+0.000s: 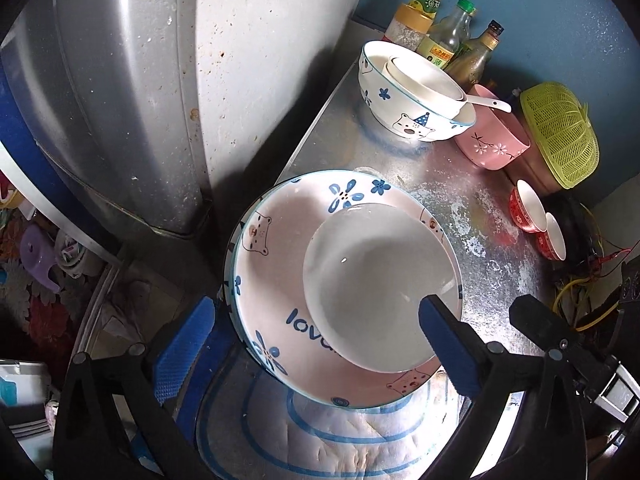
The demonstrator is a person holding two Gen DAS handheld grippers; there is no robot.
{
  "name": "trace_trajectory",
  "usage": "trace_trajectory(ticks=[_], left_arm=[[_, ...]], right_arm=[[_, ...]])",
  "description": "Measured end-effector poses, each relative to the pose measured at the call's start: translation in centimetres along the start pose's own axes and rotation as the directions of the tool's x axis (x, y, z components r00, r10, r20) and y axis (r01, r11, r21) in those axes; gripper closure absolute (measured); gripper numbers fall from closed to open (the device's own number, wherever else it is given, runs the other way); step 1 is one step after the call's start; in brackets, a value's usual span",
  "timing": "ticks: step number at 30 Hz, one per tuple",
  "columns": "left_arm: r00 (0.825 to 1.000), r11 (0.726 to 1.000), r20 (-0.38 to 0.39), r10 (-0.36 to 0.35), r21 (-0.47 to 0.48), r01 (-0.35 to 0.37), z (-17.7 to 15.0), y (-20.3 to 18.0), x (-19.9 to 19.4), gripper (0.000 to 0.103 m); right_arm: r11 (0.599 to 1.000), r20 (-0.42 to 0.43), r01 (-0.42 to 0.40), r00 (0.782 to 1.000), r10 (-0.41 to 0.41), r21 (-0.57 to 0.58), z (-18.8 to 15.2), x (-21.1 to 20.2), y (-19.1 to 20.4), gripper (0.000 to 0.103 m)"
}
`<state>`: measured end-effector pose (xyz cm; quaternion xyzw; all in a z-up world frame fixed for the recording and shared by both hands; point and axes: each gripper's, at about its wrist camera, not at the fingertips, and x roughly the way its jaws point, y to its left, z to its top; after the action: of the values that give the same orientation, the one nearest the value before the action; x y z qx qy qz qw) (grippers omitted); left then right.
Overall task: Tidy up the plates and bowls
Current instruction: 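Lower the white plate into the top bear plate and open both grippers, then move both grippers back toward the red-rimmed bowls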
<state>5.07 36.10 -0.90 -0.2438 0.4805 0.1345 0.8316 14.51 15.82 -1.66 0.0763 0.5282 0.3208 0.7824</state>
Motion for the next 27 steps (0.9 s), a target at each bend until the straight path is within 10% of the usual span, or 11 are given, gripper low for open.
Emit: trace_trajectory(ticks=[27], left_arm=[[1.0, 0.985, 0.015, -0.025, 0.169, 0.023, -7.5, -11.9, -2.7, 0.001]], right_arm=[[0.984, 0.142, 0.021, 0.989, -0.046, 0.177, -6.4, -12.6, -10.5, 0.0]])
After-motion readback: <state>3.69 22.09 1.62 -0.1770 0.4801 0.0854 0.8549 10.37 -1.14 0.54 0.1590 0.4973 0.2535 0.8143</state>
